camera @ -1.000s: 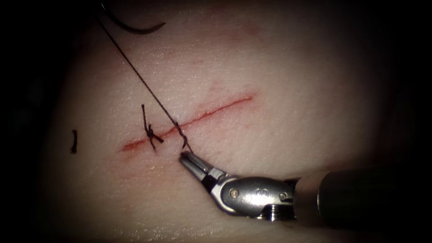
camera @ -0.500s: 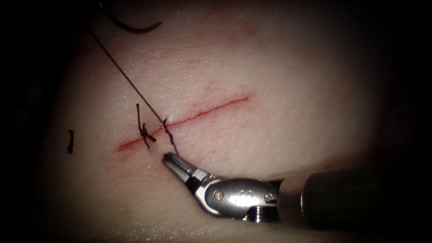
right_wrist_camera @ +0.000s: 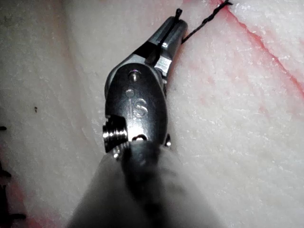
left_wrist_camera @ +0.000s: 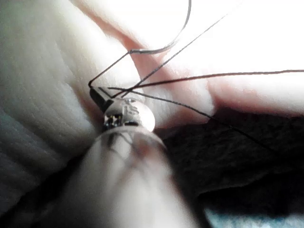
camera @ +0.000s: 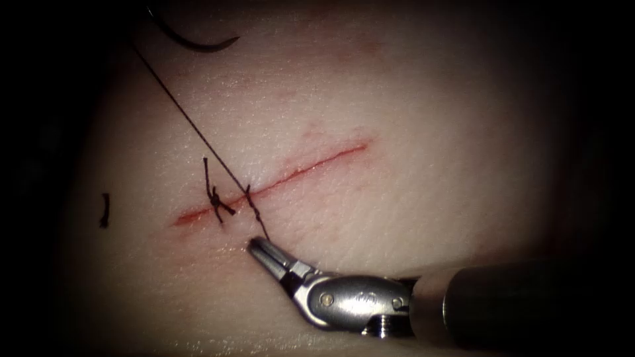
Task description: Wound Closure
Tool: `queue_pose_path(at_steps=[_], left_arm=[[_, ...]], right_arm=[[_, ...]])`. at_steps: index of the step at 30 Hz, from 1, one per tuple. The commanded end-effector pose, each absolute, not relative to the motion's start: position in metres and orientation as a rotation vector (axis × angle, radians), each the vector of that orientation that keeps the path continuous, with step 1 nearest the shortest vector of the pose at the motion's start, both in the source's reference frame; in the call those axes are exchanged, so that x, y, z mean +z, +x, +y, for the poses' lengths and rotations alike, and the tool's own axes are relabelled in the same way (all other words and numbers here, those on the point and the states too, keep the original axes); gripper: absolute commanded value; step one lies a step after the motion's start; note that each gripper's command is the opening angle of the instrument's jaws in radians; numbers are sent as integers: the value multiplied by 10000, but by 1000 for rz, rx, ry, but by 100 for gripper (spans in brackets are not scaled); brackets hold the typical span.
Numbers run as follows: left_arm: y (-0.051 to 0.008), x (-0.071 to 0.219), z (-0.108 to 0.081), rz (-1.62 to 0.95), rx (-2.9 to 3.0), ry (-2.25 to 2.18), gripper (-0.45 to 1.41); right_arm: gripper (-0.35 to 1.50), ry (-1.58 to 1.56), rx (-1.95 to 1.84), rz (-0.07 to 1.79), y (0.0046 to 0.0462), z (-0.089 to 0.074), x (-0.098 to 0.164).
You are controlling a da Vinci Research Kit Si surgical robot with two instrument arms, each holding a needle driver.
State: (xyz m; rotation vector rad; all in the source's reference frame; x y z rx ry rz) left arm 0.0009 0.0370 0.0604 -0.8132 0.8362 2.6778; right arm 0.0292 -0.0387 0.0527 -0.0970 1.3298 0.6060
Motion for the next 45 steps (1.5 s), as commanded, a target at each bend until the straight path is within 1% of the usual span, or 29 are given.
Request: queue_pose_path(at_steps=[1,4,5,6,9,11,12,16,20,26,29,32,34,36,38,39,41,42,44,45], left_arm=[[3,607,367,842,2675,-836,-45],[-3,597,357,850,2652,-881,-45],[-7,592,351,836,2635,-911,-45],[-10,587,346,824,2625,-934,-45],[-23,572,326,760,2588,-1023,-45],[-37,562,310,710,2560,-1067,-45],[-43,559,303,697,2562,-1077,-45],[-73,549,266,619,2564,-1147,-45],[-104,543,223,541,2561,-1241,-45],[-136,526,167,486,2527,-1373,-45],[-146,513,150,473,2502,-1422,-45],[-156,500,133,476,2496,-1457,-45],[-161,495,122,464,2508,-1471,-45],[-169,490,105,446,2532,-1482,-45],[-175,490,97,435,2544,-1494,-45],[-177,490,94,427,2550,-1499,-45],[-182,490,91,424,2552,-1508,-45],[-184,490,91,423,2549,-1517,-45],[-189,489,91,421,2544,-1531,-45],[-191,488,91,419,2540,-1541,-45]], right_arm=[[-35,-89,605,1337,298,-397,529],[-35,-70,591,1358,299,-392,527],[-28,-70,594,1360,299,-391,526],[9,-70,597,1362,299,-389,524],[84,-65,604,1376,298,-383,517],[108,-65,613,1381,298,-379,512],[116,-60,612,1385,298,-377,510],[130,-31,606,1407,296,-369,498],[135,4,597,1433,292,-361,485],[126,117,551,1451,280,-338,461],[116,168,531,1462,278,-325,452],[96,211,516,1446,283,-312,448],[81,229,494,1436,290,-303,449],[44,262,444,1427,302,-287,455],[24,279,426,1422,312,-276,461],[11,289,419,1423,319,-270,466],[-3,304,405,1427,331,-261,473],[-16,315,392,1425,340,-256,478],[-35,328,374,1423,354,-250,486],[-35,337,364,1420,360,-247,490]])
